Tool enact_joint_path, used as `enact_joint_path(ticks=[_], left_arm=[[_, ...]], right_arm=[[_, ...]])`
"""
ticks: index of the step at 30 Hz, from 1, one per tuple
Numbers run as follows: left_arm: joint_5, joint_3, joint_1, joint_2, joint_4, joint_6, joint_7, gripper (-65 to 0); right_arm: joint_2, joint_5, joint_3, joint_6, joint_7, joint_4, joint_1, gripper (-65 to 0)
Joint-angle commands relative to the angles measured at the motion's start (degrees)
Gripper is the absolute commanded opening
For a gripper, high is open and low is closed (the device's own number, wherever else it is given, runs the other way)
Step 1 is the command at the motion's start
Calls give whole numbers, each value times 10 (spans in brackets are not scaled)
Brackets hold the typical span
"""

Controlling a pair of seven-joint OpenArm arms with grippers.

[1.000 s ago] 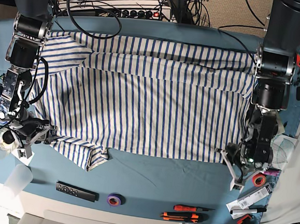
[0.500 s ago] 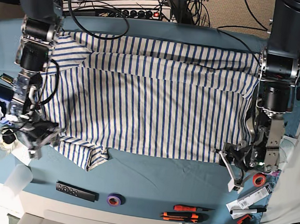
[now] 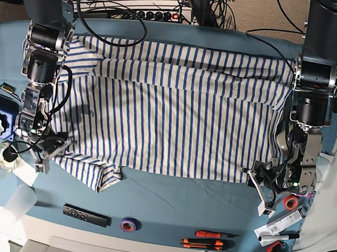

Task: Fold the T-shirt properly
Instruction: 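Move the right gripper down to grasp the hem corner beside it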

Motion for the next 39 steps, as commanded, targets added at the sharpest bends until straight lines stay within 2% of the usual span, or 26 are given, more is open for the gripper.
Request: enact_joint_path(ticks=[1, 4, 5, 9, 11, 17, 22, 29, 34, 39], left_arm=[[-4, -2, -21, -5, 11, -1, -8, -341], [-4, -2, -21, -5, 11, -1, -9, -341], [-4, -2, -21, -5, 11, -1, -9, -341], [-4, -2, -21, -5, 11, -1, -9, -341], [-4, -2, -21, -5, 11, -1, -13, -341], [-4, -2, -22, -4, 11, -1, -16, -341], [-4, -2, -22, -4, 11, -1, -16, -341], [-4, -2, -22, 0, 11, -1, -17, -341], [-4, -2, -22, 5, 11, -1, -16, -341], [-4, -2, -22, 6, 11, -1, -17, -341]], right_arm=[[8, 4, 2, 0, 0, 10, 18, -498], [8, 4, 2, 0, -50, 10, 18, -631], [8, 4, 2, 0, -66, 10, 18, -650], [8, 6, 2, 3, -111, 10, 19, -650], [9, 16, 2, 20, -141, 10, 18, -650], [12, 114, 2, 68, -218, 11, 18, -650], [25, 165, 2, 70, -260, 43, 18, -650], [48, 279, 2, 71, -403, 170, 18, -650], [57, 301, 2, 77, -411, 199, -2, -650], [56, 357, 2, 78, -415, 200, -46, -650]])
